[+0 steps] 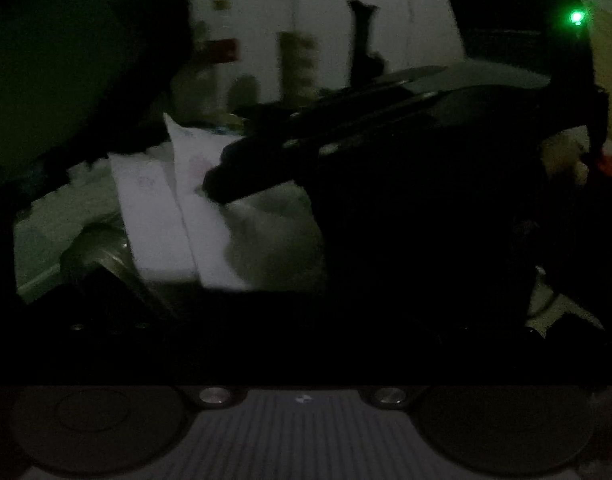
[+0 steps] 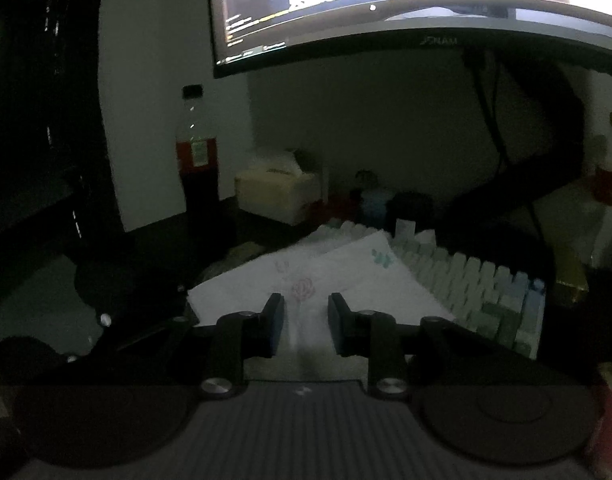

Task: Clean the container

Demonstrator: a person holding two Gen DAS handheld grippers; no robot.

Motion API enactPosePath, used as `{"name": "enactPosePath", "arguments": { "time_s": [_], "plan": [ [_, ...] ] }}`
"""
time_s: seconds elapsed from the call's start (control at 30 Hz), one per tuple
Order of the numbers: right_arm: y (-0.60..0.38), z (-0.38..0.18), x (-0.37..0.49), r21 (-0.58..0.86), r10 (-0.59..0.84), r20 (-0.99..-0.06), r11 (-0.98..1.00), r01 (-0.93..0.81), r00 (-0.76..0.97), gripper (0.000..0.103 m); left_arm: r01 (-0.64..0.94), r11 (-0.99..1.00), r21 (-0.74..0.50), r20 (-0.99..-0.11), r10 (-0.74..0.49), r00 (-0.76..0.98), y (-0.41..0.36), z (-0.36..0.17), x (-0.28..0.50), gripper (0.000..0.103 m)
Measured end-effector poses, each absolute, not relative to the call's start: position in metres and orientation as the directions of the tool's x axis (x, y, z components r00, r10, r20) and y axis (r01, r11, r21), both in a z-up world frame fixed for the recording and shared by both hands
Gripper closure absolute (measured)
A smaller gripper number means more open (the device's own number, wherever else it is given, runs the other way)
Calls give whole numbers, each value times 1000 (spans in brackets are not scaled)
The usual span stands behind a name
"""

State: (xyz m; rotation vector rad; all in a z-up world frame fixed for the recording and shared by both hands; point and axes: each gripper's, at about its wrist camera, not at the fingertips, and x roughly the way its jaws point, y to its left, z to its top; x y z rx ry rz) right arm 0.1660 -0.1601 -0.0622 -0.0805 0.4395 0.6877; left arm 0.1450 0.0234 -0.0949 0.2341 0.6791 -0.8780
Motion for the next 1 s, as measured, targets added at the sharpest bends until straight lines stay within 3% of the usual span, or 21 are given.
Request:
{"name": "enactPosePath", "arguments": {
  "time_s": [0.3, 0.5, 0.8, 1.0],
  "plan": [
    [-152, -61, 199, 81, 618, -466, 743, -665, 633, 72, 647, 730, -223, -619, -619, 485, 30, -108, 179, 0],
    [-158, -73, 238, 123, 541, -524, 812, -570, 657, 70, 629, 722, -288, -601, -648, 468, 26, -109, 184, 1],
    [-155, -67, 189, 210, 682, -423, 715, -667, 597, 70, 540, 745, -390, -532, -662, 529, 27, -107, 184, 4],
    [-177, -66, 174, 139, 571, -426, 808, -572, 702, 70, 573, 743, -346, -545, -656, 522, 18, -107, 169, 1]
  ]
}}
